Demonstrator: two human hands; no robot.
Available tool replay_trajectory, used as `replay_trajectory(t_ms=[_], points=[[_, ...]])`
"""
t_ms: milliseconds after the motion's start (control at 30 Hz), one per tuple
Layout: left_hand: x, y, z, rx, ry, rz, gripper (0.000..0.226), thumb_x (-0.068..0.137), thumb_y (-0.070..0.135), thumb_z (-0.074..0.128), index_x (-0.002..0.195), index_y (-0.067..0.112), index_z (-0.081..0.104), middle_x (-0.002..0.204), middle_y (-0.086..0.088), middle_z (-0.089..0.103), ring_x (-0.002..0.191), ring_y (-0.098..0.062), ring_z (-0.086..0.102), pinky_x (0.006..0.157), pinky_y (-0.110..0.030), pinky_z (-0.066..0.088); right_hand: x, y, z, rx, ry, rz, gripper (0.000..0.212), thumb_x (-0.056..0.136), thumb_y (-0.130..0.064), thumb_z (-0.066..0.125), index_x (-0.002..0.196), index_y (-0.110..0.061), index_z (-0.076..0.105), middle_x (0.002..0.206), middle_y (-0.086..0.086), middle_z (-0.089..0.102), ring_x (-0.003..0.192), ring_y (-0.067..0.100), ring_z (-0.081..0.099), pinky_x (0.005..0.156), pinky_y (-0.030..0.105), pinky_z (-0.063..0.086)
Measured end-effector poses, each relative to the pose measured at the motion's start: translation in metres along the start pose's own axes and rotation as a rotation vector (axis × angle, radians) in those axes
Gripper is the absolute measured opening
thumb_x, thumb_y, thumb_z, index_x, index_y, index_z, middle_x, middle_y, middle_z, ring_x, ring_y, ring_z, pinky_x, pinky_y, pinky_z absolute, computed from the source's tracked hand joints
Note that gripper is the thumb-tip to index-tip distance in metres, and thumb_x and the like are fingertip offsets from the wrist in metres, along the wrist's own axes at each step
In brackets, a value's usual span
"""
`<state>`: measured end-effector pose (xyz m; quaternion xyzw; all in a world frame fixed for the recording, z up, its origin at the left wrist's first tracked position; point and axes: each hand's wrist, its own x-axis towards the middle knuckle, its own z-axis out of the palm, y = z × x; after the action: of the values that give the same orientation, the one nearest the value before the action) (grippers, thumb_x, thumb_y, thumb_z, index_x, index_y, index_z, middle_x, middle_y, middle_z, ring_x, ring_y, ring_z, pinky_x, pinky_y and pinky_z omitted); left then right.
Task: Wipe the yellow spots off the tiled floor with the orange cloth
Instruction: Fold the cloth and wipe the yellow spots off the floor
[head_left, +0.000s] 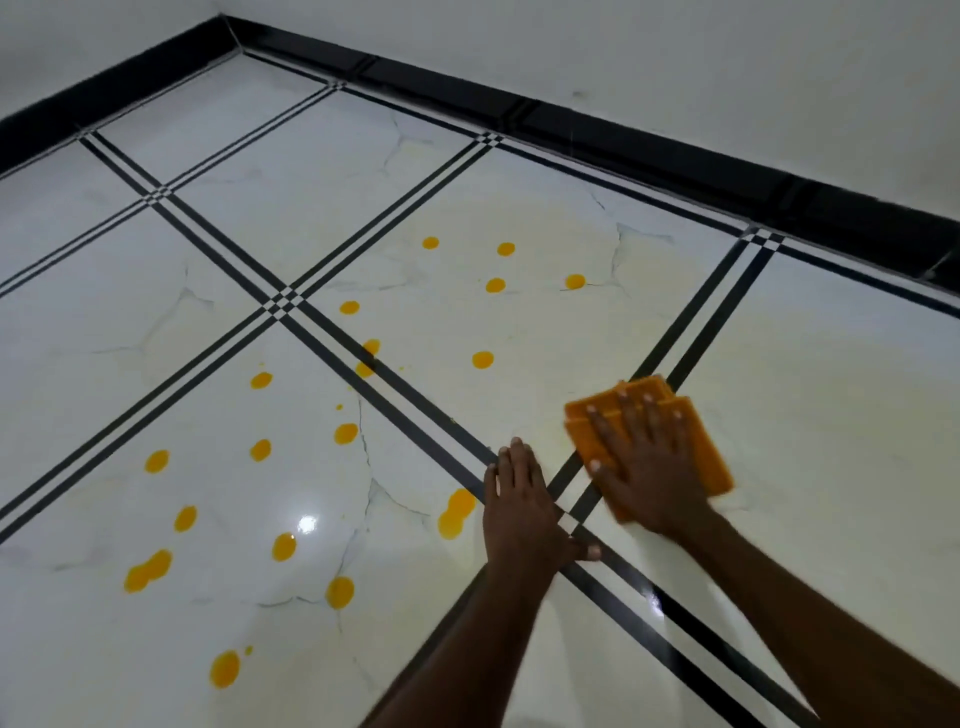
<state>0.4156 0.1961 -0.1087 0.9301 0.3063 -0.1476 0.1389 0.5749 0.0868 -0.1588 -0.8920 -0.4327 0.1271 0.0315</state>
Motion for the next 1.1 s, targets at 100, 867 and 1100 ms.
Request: replay_trajectory(t_ms=[100, 867, 1100], points=[[0.005, -0.004, 0.004, -0.048, 0.002, 0.005, 0.145, 0.062, 0.077, 0.072, 0.155, 0.004, -0.013, 0.164, -0.014, -0.020, 0.153, -0.030, -0.015, 0.125, -0.044, -0.002, -0.020, 0.053, -0.008, -0.016, 0.015, 0.101, 0.075, 0.096, -0.070, 0.003, 0.162, -0.034, 0.000, 0.171, 0.013, 0.005, 0.157, 0.041, 0.006, 0.123, 0.065, 0.003], [-0.081, -0.052, 0.047, 0.034, 0.261, 0.079, 0.085, 0.089, 0.064, 0.041, 0.151, 0.007, 0.036, 0.158, -0.018, 0.033, 0.148, -0.035, 0.027, 0.120, -0.051, 0.024, 0.003, -0.048, 0.010, 0.014, 0.062, 0.018, 0.079, 0.093, -0.066, 0.012, 0.163, -0.031, 0.009, 0.170, 0.019, 0.006, 0.155, 0.047, 0.007, 0.121, 0.069, 0.006], [-0.136, -0.108, 0.068, 0.015, 0.251, -0.057, 0.095, 0.090, 0.074, 0.033, 0.159, 0.011, 0.014, 0.166, -0.012, 0.006, 0.154, -0.029, 0.001, 0.124, -0.046, 0.010, -0.078, -0.037, 0.021, -0.017, 0.083, -0.159, 0.073, 0.096, -0.061, 0.027, 0.162, -0.030, 0.019, 0.170, 0.013, 0.015, 0.156, 0.042, 0.014, 0.122, 0.065, 0.012]])
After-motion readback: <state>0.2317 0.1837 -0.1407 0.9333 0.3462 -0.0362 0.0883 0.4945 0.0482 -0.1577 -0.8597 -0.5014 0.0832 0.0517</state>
